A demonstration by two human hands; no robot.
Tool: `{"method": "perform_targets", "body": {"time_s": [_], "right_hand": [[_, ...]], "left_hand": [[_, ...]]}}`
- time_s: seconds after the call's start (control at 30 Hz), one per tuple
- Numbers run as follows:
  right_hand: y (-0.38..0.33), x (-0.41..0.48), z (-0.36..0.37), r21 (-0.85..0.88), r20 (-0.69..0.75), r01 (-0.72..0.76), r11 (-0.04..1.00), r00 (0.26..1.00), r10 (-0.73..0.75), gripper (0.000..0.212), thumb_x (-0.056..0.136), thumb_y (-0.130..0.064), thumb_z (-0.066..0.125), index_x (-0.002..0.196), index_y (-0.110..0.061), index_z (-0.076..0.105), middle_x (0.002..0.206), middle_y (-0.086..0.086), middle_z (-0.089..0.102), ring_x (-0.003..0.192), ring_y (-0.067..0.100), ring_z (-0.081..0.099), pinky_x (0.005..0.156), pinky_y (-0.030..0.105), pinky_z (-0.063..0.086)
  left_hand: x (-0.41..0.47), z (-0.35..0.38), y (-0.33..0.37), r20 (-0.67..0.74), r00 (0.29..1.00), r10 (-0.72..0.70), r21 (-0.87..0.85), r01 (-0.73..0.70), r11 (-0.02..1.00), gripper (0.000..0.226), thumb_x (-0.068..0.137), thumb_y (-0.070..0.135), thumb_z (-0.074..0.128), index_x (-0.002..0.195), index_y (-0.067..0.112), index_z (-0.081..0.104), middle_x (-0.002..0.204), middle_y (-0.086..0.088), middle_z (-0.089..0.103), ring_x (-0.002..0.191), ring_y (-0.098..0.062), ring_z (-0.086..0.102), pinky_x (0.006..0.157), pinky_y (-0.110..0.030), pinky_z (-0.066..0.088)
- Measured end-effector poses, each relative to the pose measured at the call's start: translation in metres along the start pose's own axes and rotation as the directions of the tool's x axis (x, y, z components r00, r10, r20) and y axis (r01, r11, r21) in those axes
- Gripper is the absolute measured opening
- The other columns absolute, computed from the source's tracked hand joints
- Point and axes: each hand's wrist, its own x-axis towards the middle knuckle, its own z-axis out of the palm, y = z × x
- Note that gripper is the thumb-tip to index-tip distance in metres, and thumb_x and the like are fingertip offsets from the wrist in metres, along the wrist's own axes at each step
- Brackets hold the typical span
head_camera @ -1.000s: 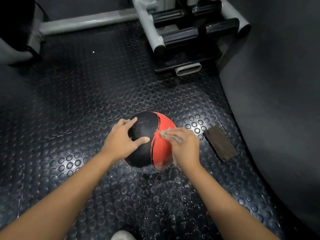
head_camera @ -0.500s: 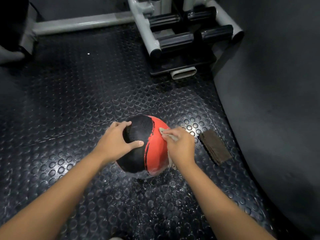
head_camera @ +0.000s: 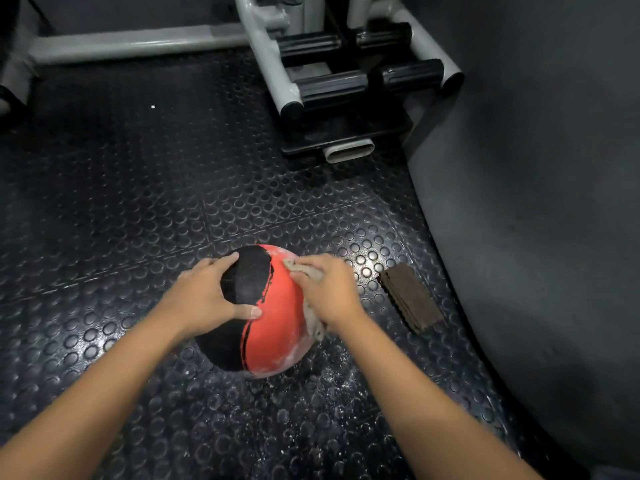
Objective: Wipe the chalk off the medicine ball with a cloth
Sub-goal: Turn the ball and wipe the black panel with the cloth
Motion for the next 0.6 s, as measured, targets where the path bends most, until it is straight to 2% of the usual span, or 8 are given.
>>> {"method": "perform_targets", "body": {"time_s": [0.03,0.13,0.23,0.3,0.4,0.47,0.6], "right_hand": [[-0.002,-0.006,0.006,-0.024,0.002,0.018,1.000,1.000,-0.017,0.025,0.084,-0.035,0.072,0.107,-0.025,0.073,0.107,-0.005,0.070,0.087,0.003,0.062,0.082,0.021,0.050],[-0.003,-0.014,0.017,-0.078,-0.039,0.052,0.996,0.998,-0.055,0.034,0.080,-0.044,0.074,0.109,-0.026,0.073,0.104,-0.003,0.066,0.093,0.011,0.060,0.084,0.022,0.045],[0.000,-0.018,0.026,-0.161,-0.091,0.066,0.985,0.993,-0.081,0.023,0.086,-0.039,0.068,0.106,-0.027,0.074,0.098,-0.002,0.065,0.092,0.020,0.058,0.089,0.035,0.049],[0.006,-0.026,0.031,-0.211,-0.109,0.138,0.968,0.980,-0.163,0.017,0.090,-0.033,0.065,0.102,-0.028,0.075,0.097,-0.005,0.065,0.090,0.021,0.054,0.088,0.035,0.046],[0.014,-0.032,0.028,-0.255,-0.155,0.239,0.937,0.946,-0.284,0.014,0.090,-0.021,0.065,0.092,-0.027,0.078,0.094,-0.008,0.067,0.085,0.021,0.051,0.078,0.032,0.045],[0.014,-0.019,0.024,-0.283,-0.149,0.207,0.937,0.955,-0.256,0.020,0.090,-0.014,0.063,0.088,-0.027,0.078,0.095,-0.008,0.068,0.087,0.022,0.050,0.072,0.033,0.045],[0.007,0.021,0.017,-0.191,-0.087,0.004,0.982,0.996,-0.021,0.014,0.091,-0.020,0.064,0.092,-0.023,0.077,0.099,-0.002,0.070,0.095,0.025,0.062,0.081,0.034,0.051]], "left_hand": [[-0.001,-0.002,-0.003,0.006,1.000,-0.003,-0.007,0.003,1.000,0.116,0.057,0.057,0.086,0.152,0.031,0.026,0.148,-0.001,0.039,0.138,-0.024,0.035,0.112,-0.042,0.033],[-0.005,-0.004,-0.007,-0.011,1.000,-0.004,-0.050,0.003,0.999,0.115,0.055,0.059,0.085,0.152,0.028,0.030,0.152,-0.002,0.038,0.139,-0.023,0.036,0.114,-0.040,0.031],[-0.008,0.001,-0.005,-0.036,0.999,0.029,-0.041,-0.031,0.999,0.116,0.053,0.061,0.085,0.151,0.028,0.031,0.153,-0.002,0.036,0.140,-0.023,0.034,0.115,-0.040,0.029],[-0.012,0.004,-0.003,-0.037,0.998,0.053,-0.019,-0.054,0.998,0.117,0.053,0.059,0.086,0.151,0.029,0.031,0.154,-0.001,0.034,0.141,-0.023,0.031,0.116,-0.039,0.027],[-0.019,0.008,0.005,-0.012,0.996,0.084,0.068,-0.083,0.994,0.117,0.056,0.058,0.085,0.152,0.030,0.025,0.158,-0.001,0.025,0.144,-0.024,0.023,0.117,-0.040,0.021],[-0.023,0.011,0.009,-0.001,0.996,0.090,0.116,-0.089,0.989,0.119,0.057,0.061,0.083,0.153,0.031,0.021,0.159,0.000,0.020,0.145,-0.029,0.020,0.118,-0.043,0.019],[-0.030,0.017,0.008,-0.003,0.997,0.083,0.148,-0.081,0.986,0.121,0.053,0.064,0.083,0.153,0.035,0.020,0.158,0.004,0.022,0.139,-0.036,0.026,0.114,-0.046,0.029]]}}
